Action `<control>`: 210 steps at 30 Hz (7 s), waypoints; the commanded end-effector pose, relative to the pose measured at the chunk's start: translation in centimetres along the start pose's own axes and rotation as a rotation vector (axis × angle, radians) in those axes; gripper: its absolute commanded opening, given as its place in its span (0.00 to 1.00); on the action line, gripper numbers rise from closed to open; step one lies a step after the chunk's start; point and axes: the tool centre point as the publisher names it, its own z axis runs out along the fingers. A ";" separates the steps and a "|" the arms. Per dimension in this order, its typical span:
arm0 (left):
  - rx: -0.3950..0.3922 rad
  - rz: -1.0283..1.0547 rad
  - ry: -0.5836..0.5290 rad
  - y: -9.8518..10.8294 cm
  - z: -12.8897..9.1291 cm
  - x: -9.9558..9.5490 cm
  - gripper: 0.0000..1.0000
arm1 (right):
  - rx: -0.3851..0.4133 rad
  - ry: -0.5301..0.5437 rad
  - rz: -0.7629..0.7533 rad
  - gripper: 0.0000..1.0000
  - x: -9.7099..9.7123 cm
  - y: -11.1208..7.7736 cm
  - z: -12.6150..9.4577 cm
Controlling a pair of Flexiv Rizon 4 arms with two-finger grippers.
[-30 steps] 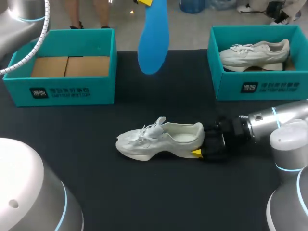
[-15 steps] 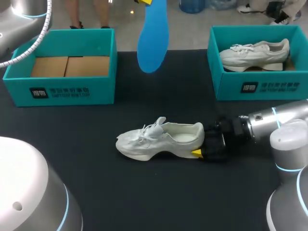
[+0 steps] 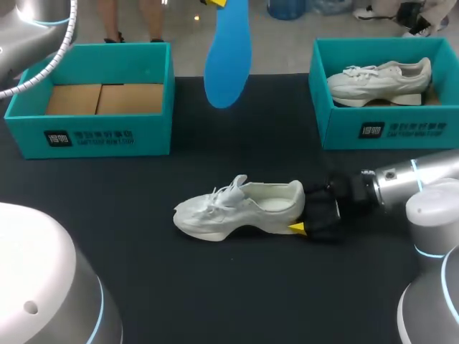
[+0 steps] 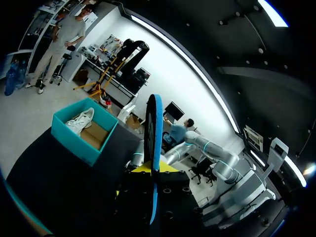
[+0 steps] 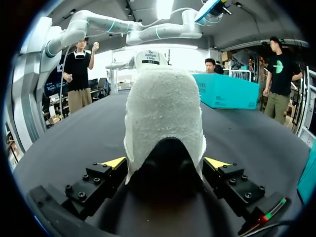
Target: Take the shoe out of the shoebox, open the shoe tongue, remove and reinsert the insole, then place the shoe into the shoebox
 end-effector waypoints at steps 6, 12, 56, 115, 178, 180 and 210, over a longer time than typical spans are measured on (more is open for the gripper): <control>0.001 0.001 0.001 0.0 0.0 -0.1 0.00 | 0.133 -0.059 -0.042 1.00 1.2 3.4 -4.6; 0.001 0.001 0.001 0.0 0.0 -0.1 0.00 | 0.297 -0.061 -0.045 1.00 1.0 5.9 -7.4; 0.001 0.001 0.001 0.0 0.0 -0.1 0.00 | 0.961 -0.023 0.000 1.00 1.1 11.8 -10.6; 0.008 -0.029 0.018 -0.1 -0.6 0.2 0.00 | 0.991 -0.074 0.077 1.00 -0.5 13.8 -4.9; 0.008 -0.029 0.018 -0.1 -0.6 0.2 0.00 | 1.027 -0.004 0.082 0.00 -1.9 3.5 1.4; 0.008 -0.029 0.018 -0.1 -0.6 0.2 0.00 | 1.027 -0.003 0.078 0.00 -2.0 3.7 1.4; 0.008 -0.029 0.018 -0.1 -0.6 0.2 0.00 | 1.052 0.052 -0.126 0.00 -4.9 13.8 -5.6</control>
